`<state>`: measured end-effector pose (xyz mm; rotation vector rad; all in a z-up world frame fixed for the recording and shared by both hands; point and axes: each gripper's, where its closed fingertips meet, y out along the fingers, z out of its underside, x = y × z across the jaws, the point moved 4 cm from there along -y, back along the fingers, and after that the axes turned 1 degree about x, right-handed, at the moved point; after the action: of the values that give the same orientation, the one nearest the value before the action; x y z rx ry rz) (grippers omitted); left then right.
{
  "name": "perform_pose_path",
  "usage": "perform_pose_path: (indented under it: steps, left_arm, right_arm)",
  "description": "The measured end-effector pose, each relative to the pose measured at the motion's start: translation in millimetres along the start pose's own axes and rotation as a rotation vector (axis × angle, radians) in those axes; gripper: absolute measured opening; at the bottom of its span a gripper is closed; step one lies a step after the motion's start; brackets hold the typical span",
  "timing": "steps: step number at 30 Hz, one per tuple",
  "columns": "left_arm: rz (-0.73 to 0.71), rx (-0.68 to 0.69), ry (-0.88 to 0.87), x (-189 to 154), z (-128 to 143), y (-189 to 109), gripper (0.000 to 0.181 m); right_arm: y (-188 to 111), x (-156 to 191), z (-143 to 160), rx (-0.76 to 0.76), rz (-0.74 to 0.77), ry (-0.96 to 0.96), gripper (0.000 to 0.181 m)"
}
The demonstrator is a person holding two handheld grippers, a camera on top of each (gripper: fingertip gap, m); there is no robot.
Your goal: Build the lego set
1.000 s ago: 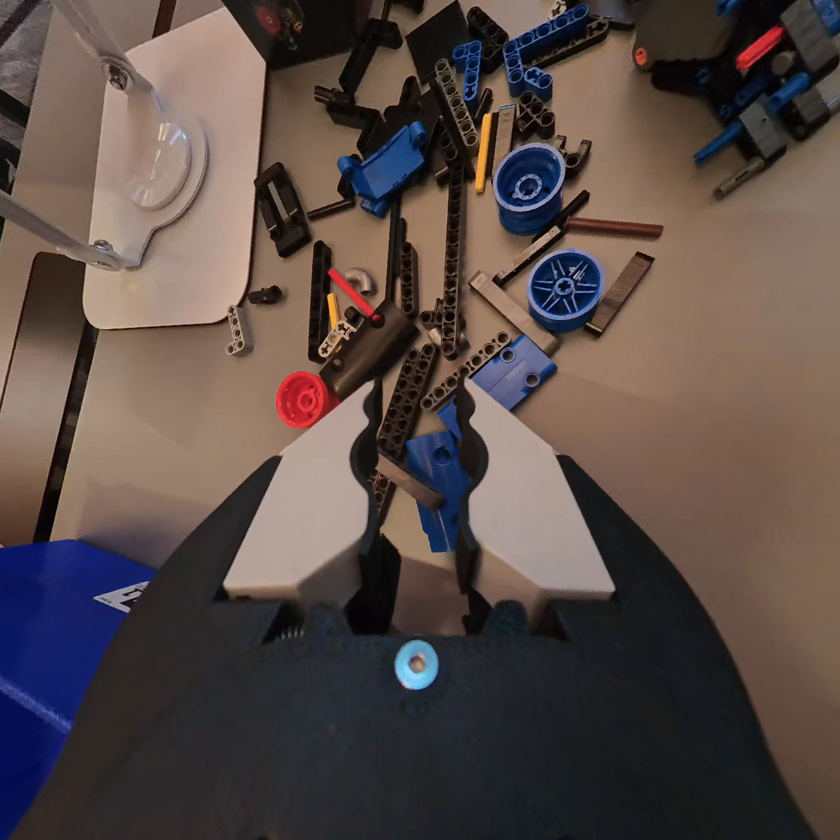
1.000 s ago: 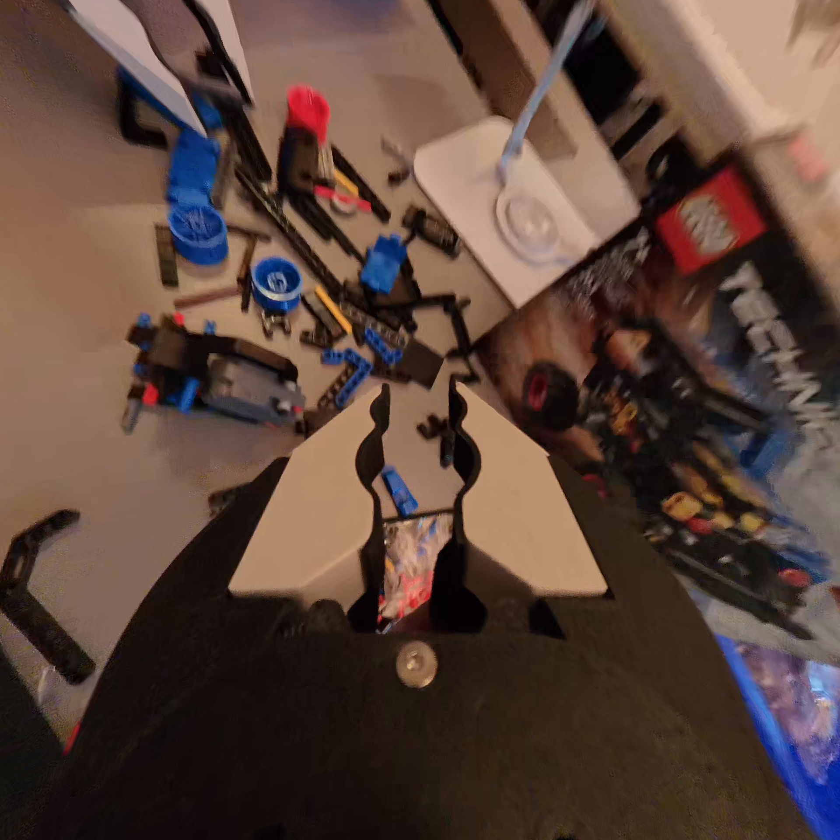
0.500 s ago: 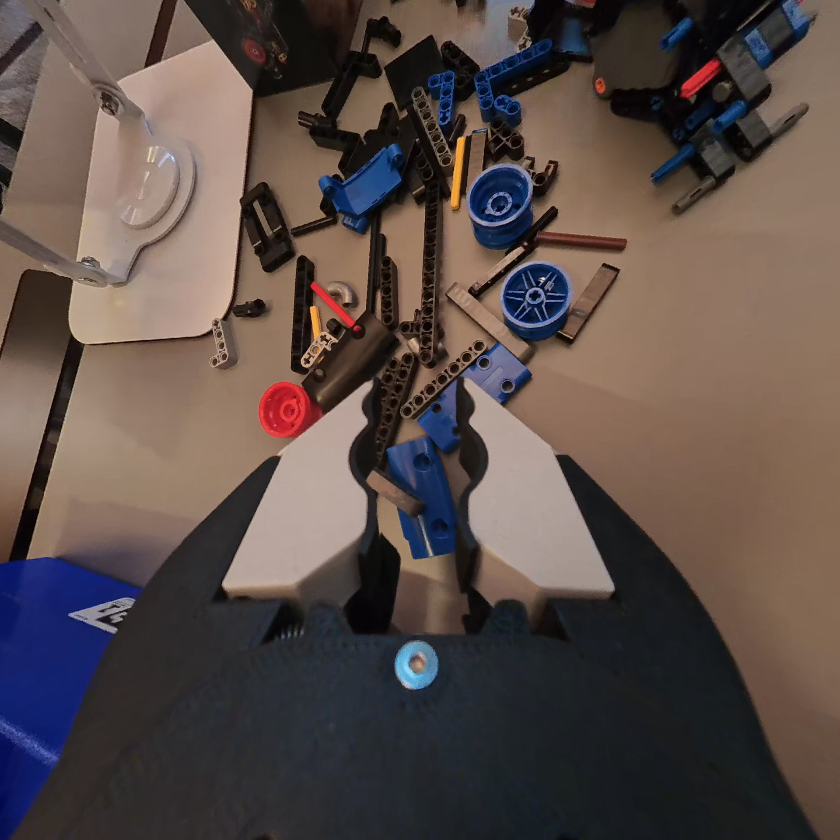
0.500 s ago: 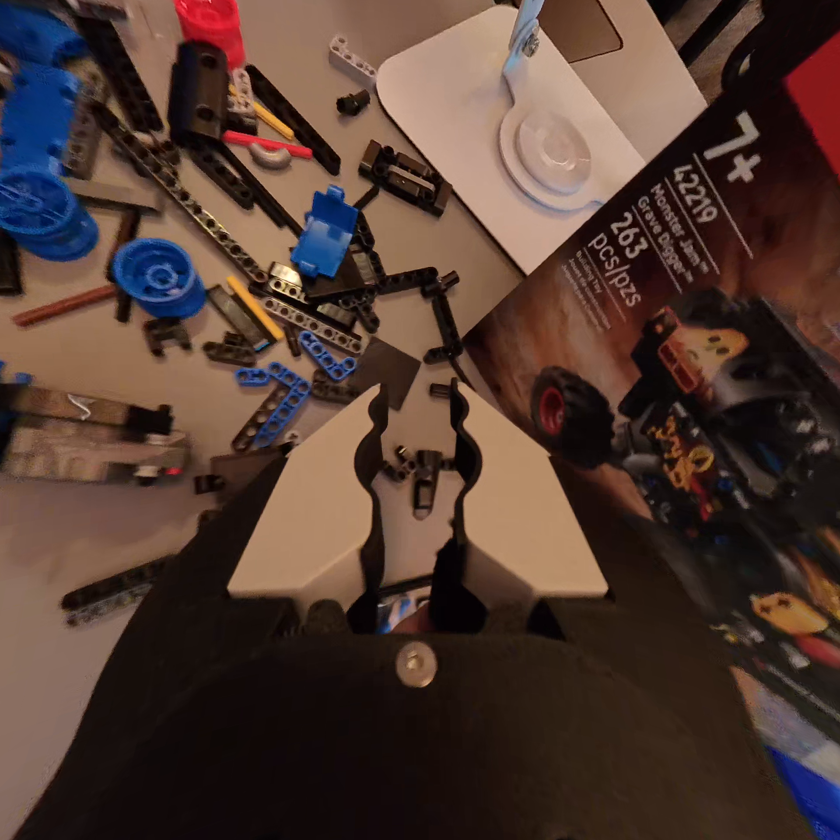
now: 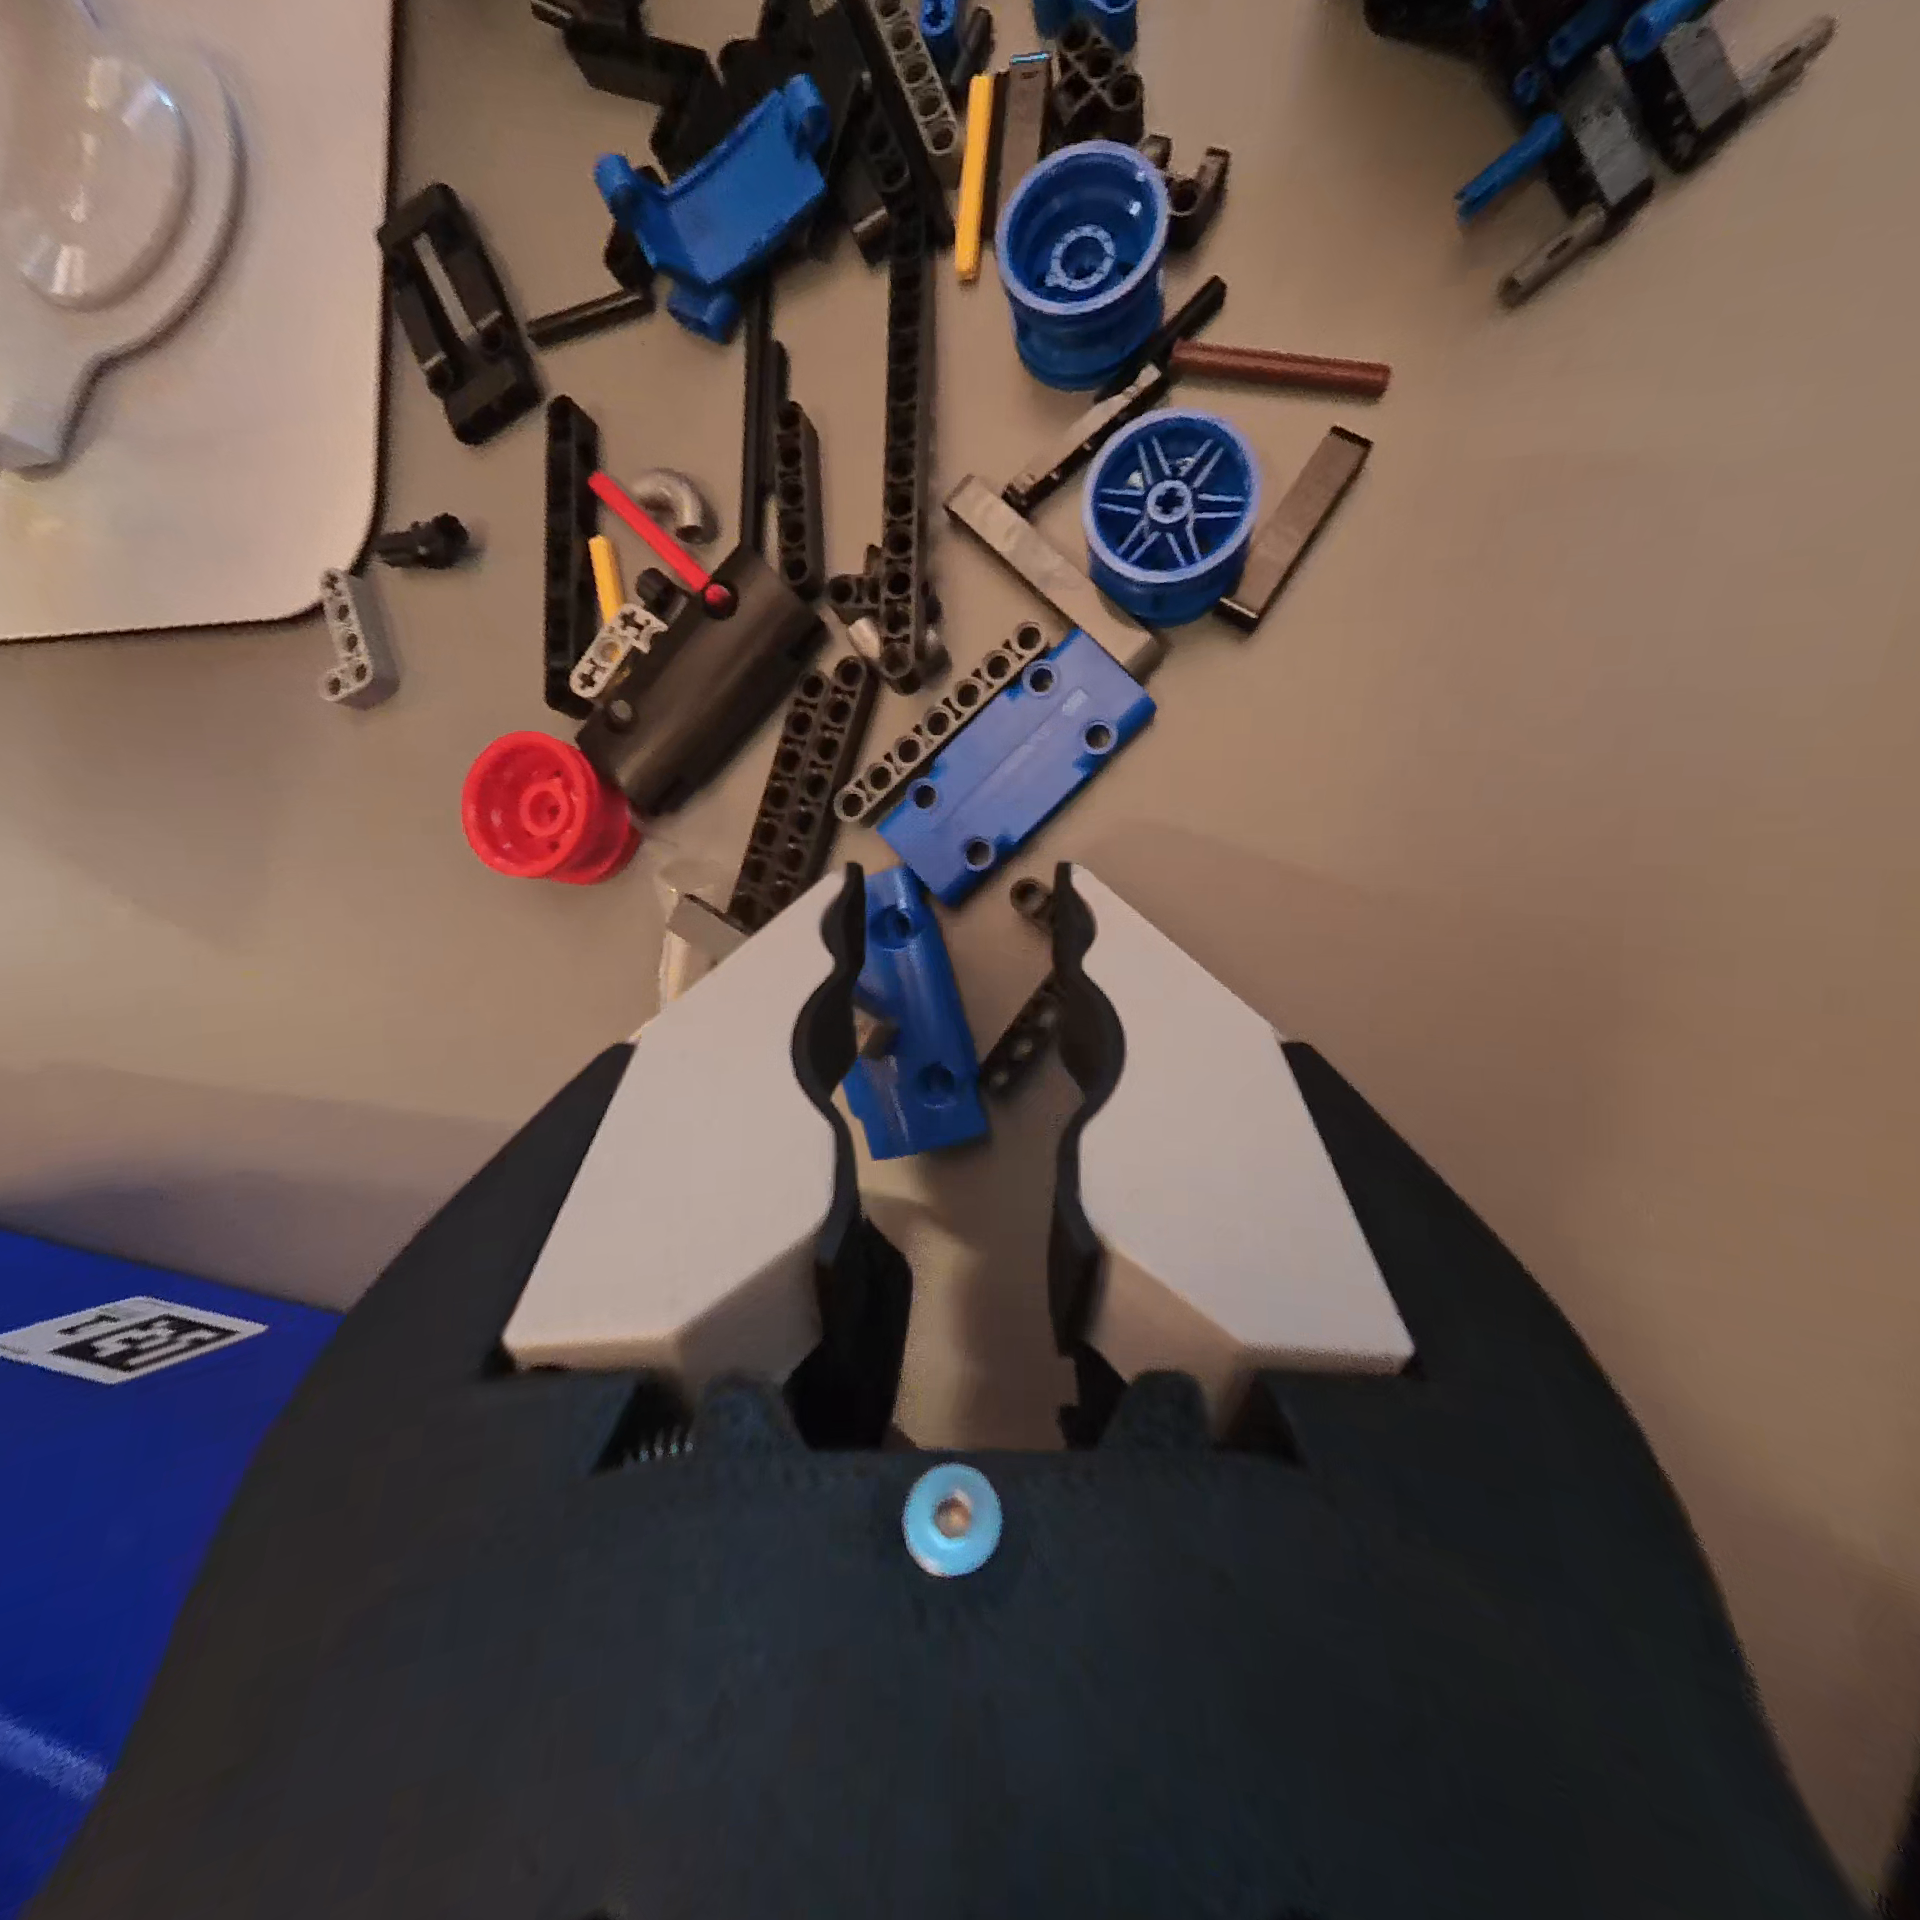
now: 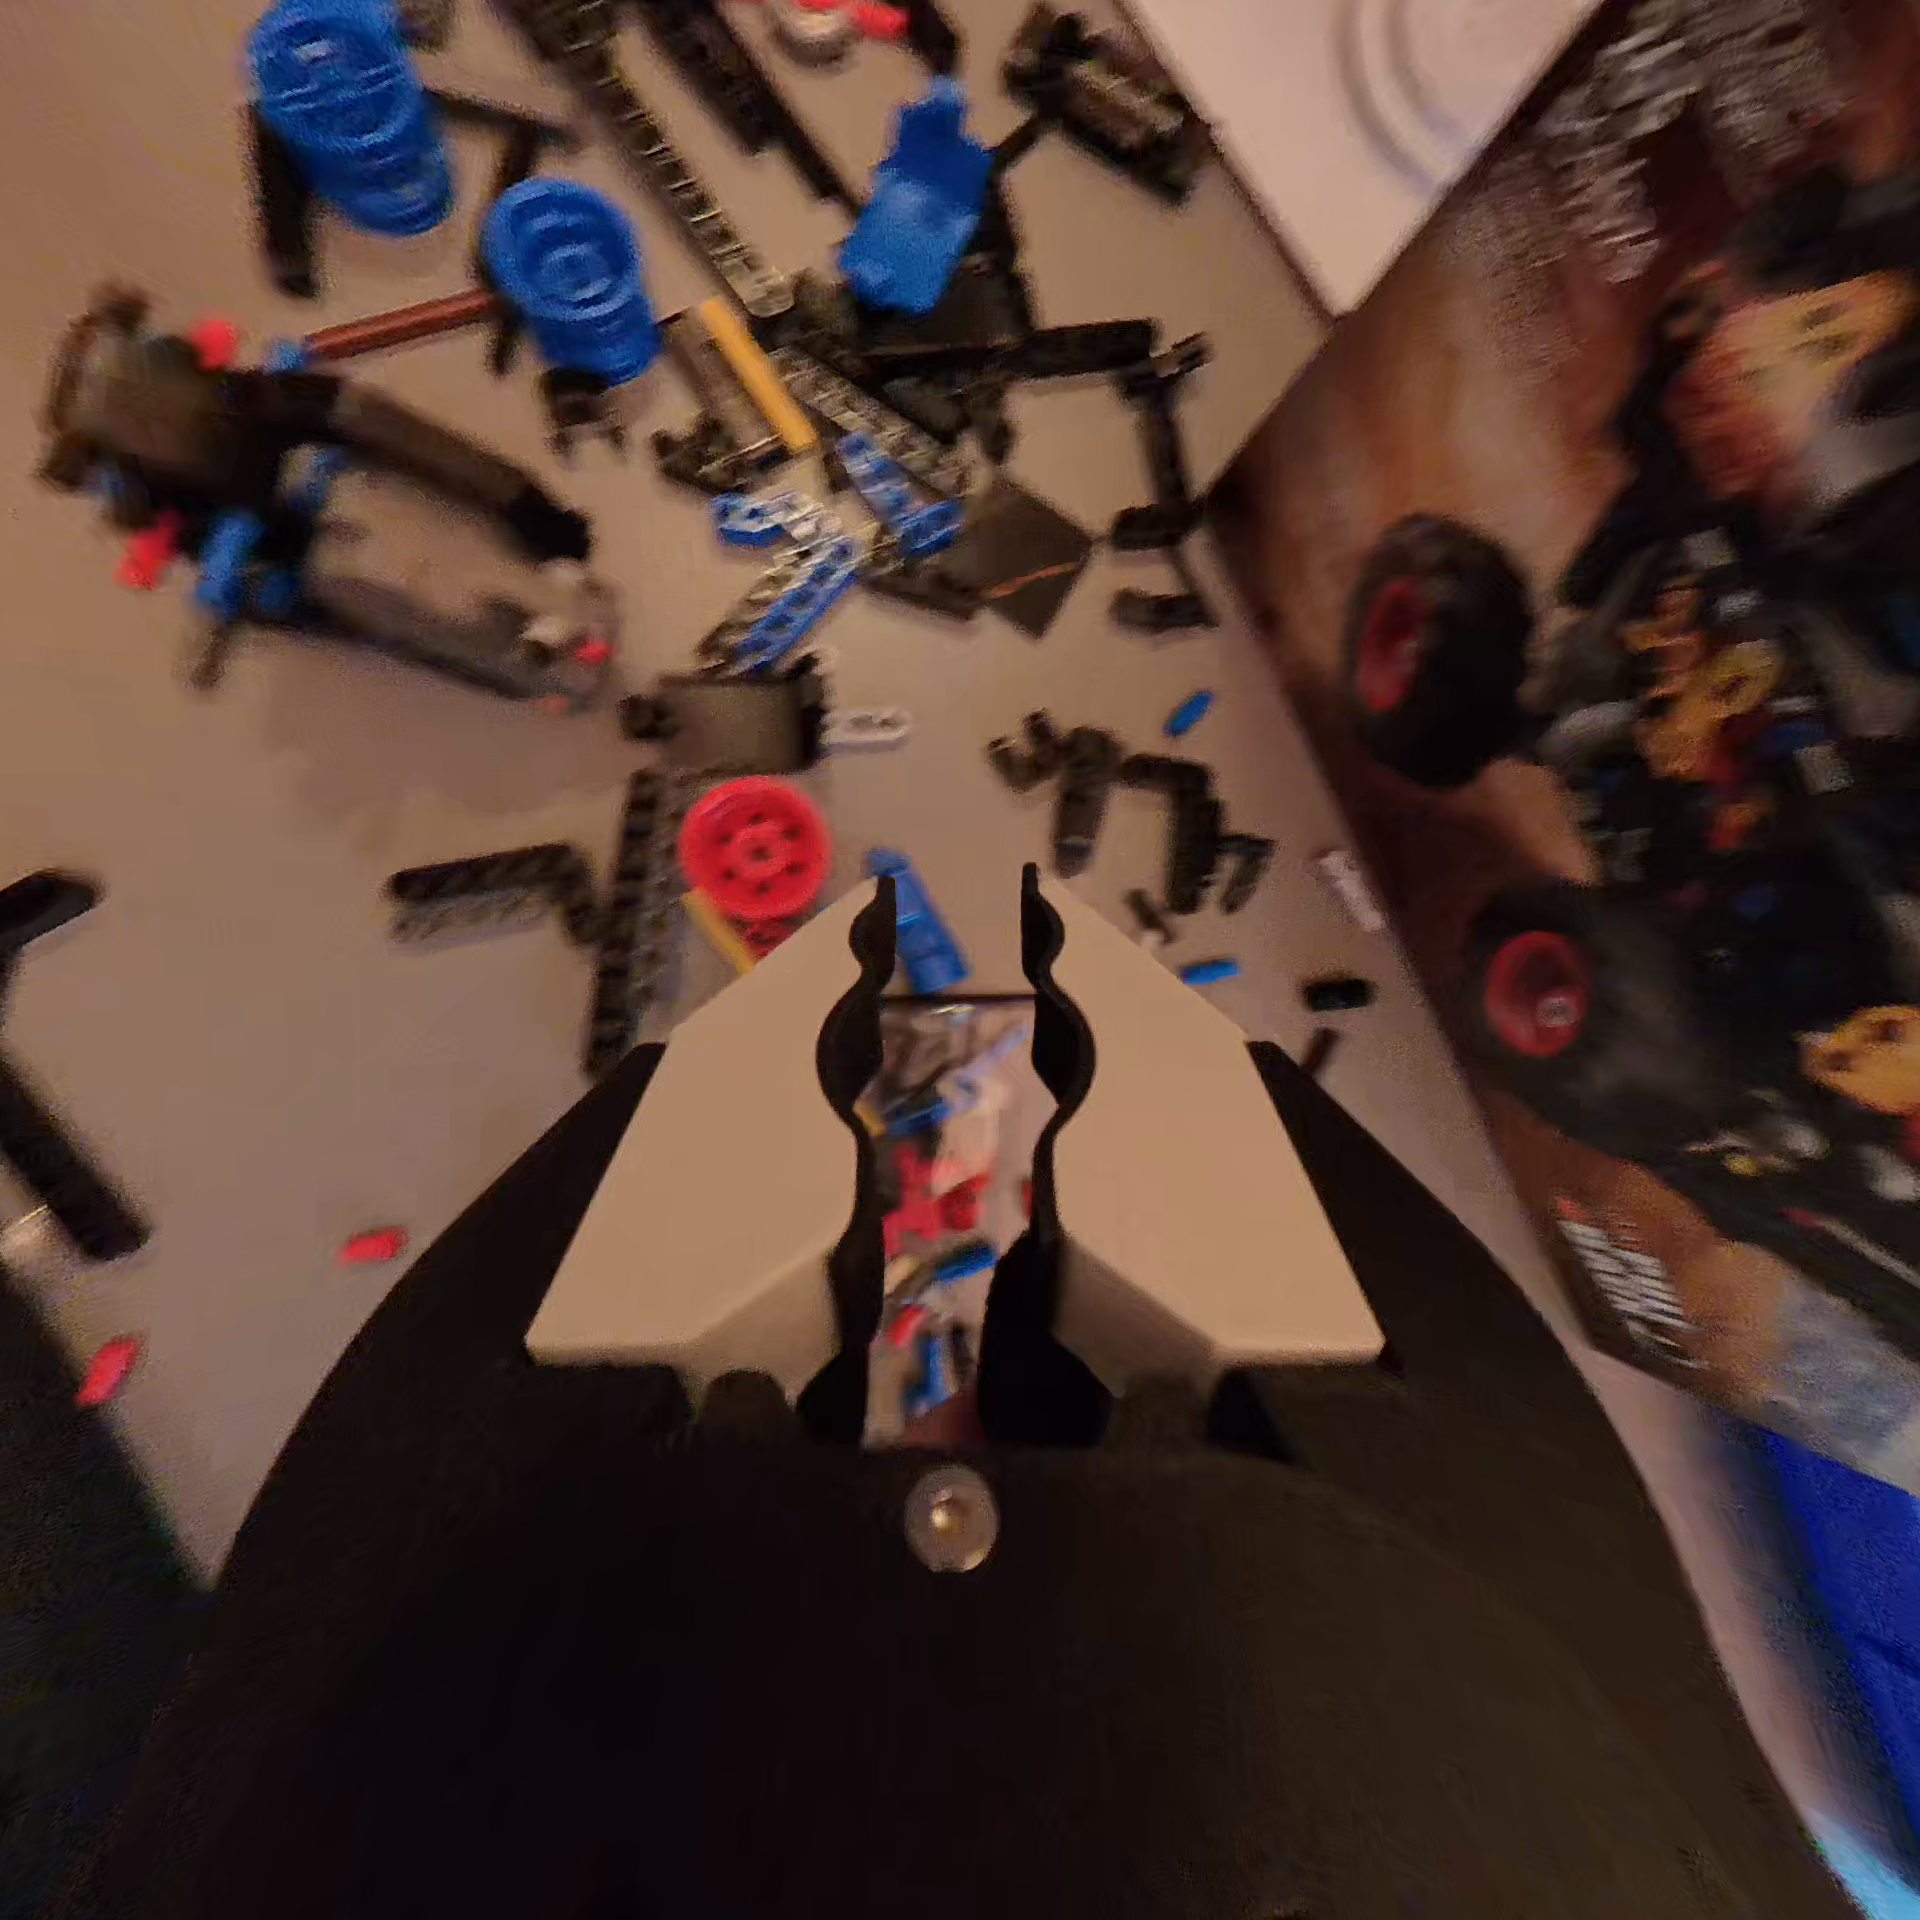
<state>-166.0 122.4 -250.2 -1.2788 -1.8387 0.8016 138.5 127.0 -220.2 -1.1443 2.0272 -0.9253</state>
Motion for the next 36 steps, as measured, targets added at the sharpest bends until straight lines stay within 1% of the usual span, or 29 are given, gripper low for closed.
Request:
perform_pose_path:
  steps: [4,8,10,12,15,17,19,22,26,28,31,33,34,36]
  left_arm:
    - [0.039,0.022,0.003,-6,5,2,0.034]
    - [0.037,0.023,-0.007,-6,5,3,0.034]
    - [0.020,0.029,-0.009,-4,5,4,0.034]
    - [0.005,0.027,-0.010,-1,6,5,0.034]
    - [-0.009,0.017,-0.018,2,5,4,0.034]
    - [-0.025,0.001,-0.019,4,3,2,0.034]
    - [-0.026,-0.012,-0.019,4,1,0,0.034]
    - [-0.026,-0.016,-0.009,3,0,-2,0.034]
    - [-0.007,-0.058,0.015,-3,-8,-3,0.034]
    - [0.005,-0.096,0.032,-8,-16,-5,0.035]
    - [0.033,-0.195,0.055,-17,-38,-9,0.038]
    - [0.118,-0.302,0.071,-35,-64,-19,0.051]
    - [0.133,-0.358,0.078,-42,-79,-26,0.053]
    - [0.133,-0.394,0.109,-54,-103,-29,0.056]
  right_arm:
    - [-2,40,9,0.019,-0.104,-0.039,0.022]
    - [1,65,14,0.037,-0.134,-0.056,0.019]
    - [7,70,21,0.082,-0.112,-0.068,0.018]
    - [11,69,28,0.137,-0.051,-0.095,0.017]
    - [9,69,28,0.157,-0.023,-0.108,0.013]
    - [4,72,22,0.127,-0.025,-0.112,0.016]
    - [-3,84,17,0.099,-0.064,-0.133,0.019]
    - [-11,108,8,0.048,-0.119,-0.179,0.020]
    - [-15,144,2,0.002,-0.255,-0.198,0.021]
    - [-11,161,4,0.023,-0.300,-0.212,0.019]
    - [0,177,10,0.062,-0.334,-0.234,0.018]
    - [5,180,9,0.054,-0.327,-0.231,0.009]
    - [6,180,8,0.046,-0.319,-0.225,0.005]
    - [6,179,8,0.039,-0.299,-0.225,0.005]
